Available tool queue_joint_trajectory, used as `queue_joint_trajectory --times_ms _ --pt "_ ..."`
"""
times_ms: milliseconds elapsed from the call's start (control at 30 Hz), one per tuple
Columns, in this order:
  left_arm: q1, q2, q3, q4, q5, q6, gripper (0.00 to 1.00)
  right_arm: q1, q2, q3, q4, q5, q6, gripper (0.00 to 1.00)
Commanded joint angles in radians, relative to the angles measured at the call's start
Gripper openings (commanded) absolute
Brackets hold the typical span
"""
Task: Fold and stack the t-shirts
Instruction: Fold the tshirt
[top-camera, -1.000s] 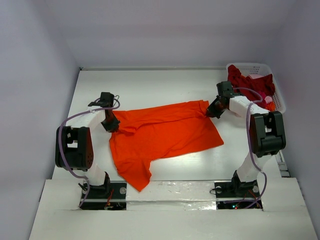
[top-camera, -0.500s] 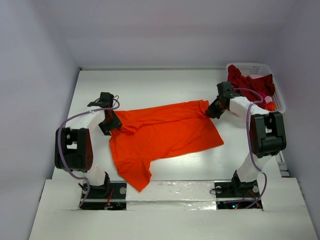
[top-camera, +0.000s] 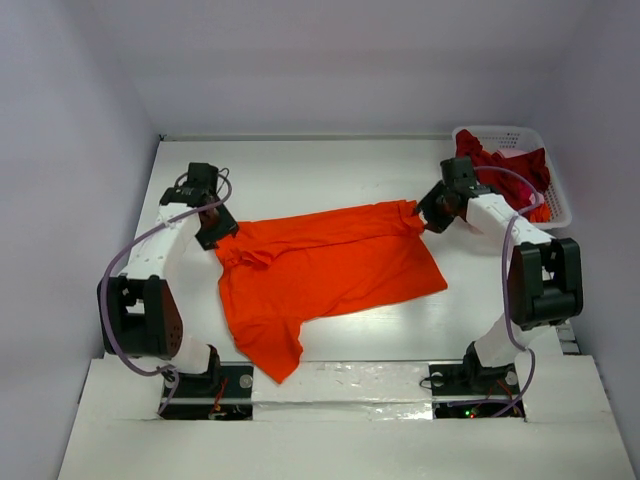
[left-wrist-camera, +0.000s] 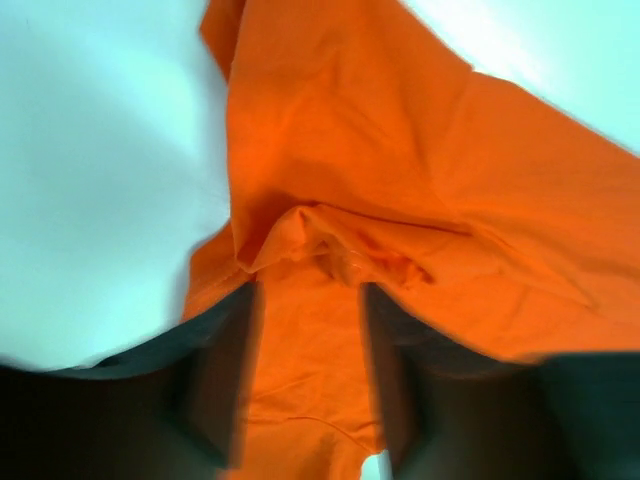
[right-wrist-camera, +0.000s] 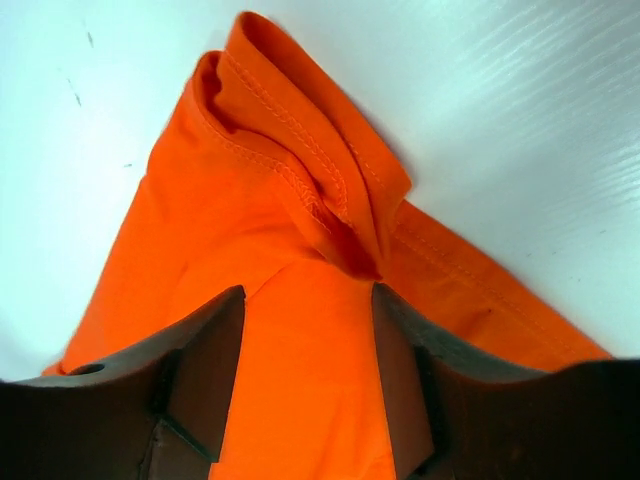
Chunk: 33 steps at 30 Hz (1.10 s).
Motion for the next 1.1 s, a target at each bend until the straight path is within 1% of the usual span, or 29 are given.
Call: queue_joint_trajectory --times_ms 0,33,67,100,133,233,333,367,400,467,533,567,667,833,967,1067 --pt "0.003 -0.043 0.079 -0.053 0.008 0.015 0.38 0.007 -0.032 0.071 -0.009 0.05 -0.042 0.41" --pt "0.003 -0.034 0.073 -0.027 0.014 0.013 0.32 0.016 -0.02 0.085 0.0 0.041 -0.056 0.29" --pt "0.003 -0.025 0.063 -0.014 0.02 0.01 0.24 0.016 -0.004 0.104 -0.014 0.036 -0.067 0.17" --pt "0.003 -0.012 0.053 -0.001 0.039 0.007 0.15 0.016 0.017 0.123 -0.013 0.023 -0.094 0.08" --pt "0.003 0.009 0.031 0.033 0.048 0.005 0.0 0.027 0.068 0.172 -0.034 0.007 -0.108 0.0" --pt "-0.017 0.037 -0.007 0.114 0.077 -0.008 0.0 0.037 0.158 0.247 -0.055 -0.017 -0.156 0.0" --pt "-0.017 0.055 -0.012 0.157 0.082 -0.021 0.0 0.056 0.206 0.351 -0.086 -0.005 -0.196 0.0" --pt "-0.017 0.063 -0.012 0.162 0.082 -0.022 0.0 0.056 0.249 0.383 -0.107 -0.007 -0.21 0.0" --pt "-0.026 0.069 -0.013 0.165 0.073 -0.022 0.0 0.056 0.275 0.46 -0.126 -0.011 -0.239 0.0" --pt "-0.026 0.089 -0.021 0.174 0.066 -0.025 0.0 0.074 0.35 0.534 -0.183 -0.01 -0.274 0.0" --pt "-0.026 0.103 -0.029 0.185 0.066 -0.025 0.0 0.088 0.39 0.613 -0.218 -0.005 -0.286 0.0" --pt "-0.026 0.107 -0.029 0.187 0.066 -0.025 0.0 0.102 0.402 0.625 -0.233 0.024 -0.29 0.0" --pt "-0.026 0.115 -0.021 0.182 0.071 -0.027 0.0 0.131 0.413 0.612 -0.232 0.056 -0.297 0.0" --pt "-0.026 0.12 -0.013 0.181 0.05 -0.021 0.0 0.211 0.383 0.534 -0.22 0.124 -0.325 0.0" --pt "-0.026 0.132 -0.022 0.193 0.025 -0.016 0.0 0.234 0.366 0.464 -0.198 0.167 -0.339 0.0" --pt "-0.046 0.156 -0.039 0.199 0.02 -0.022 0.0 0.243 0.375 0.464 -0.198 0.168 -0.34 0.0"
